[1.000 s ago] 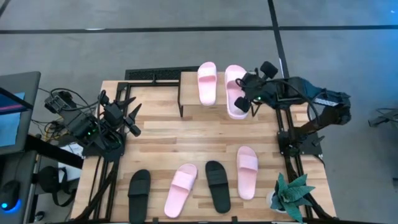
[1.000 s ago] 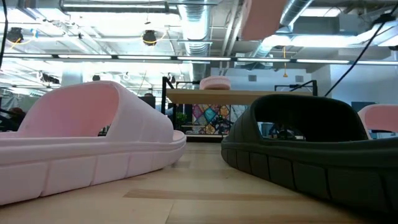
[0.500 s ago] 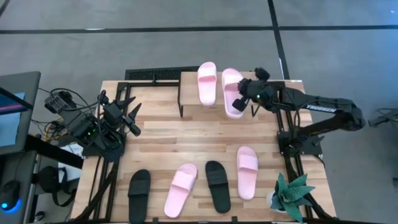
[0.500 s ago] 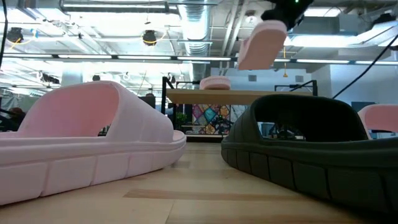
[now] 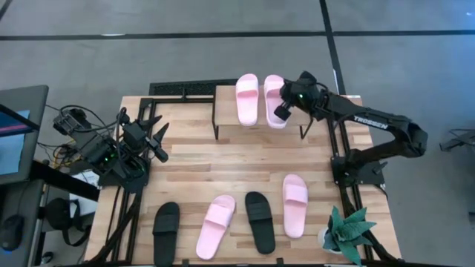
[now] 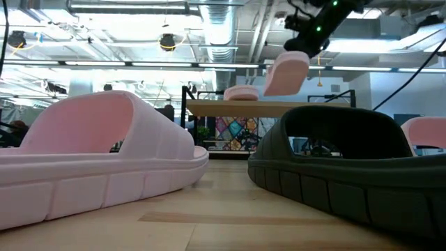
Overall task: Pick and place slides into the shelf
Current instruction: Put the top pink slide on the shelf
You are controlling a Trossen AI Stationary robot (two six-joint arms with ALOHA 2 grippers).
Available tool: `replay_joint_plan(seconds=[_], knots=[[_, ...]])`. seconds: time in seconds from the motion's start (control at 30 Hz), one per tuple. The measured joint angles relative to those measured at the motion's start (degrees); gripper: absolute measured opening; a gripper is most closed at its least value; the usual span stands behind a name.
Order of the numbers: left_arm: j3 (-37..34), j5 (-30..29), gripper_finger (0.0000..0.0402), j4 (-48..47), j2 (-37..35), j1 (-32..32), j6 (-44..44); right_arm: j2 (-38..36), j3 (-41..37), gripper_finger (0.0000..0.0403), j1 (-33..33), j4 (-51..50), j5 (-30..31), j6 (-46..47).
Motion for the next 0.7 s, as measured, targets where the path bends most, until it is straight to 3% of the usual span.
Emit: replay_joint_plan(seconds=[0.3,0.7], knots=[[0.00,0.11,0.0139,0.19,0.00,0.00,-0.68,4.47,0.00,0.0000,-4.33,2.01,-5.17,-1.45],[0.00,1.01,0.0139,0.19,0.00,0.00,-0.72,4.75,0.00,0.0000,-6.52,3.90,-7.93,-1.95]])
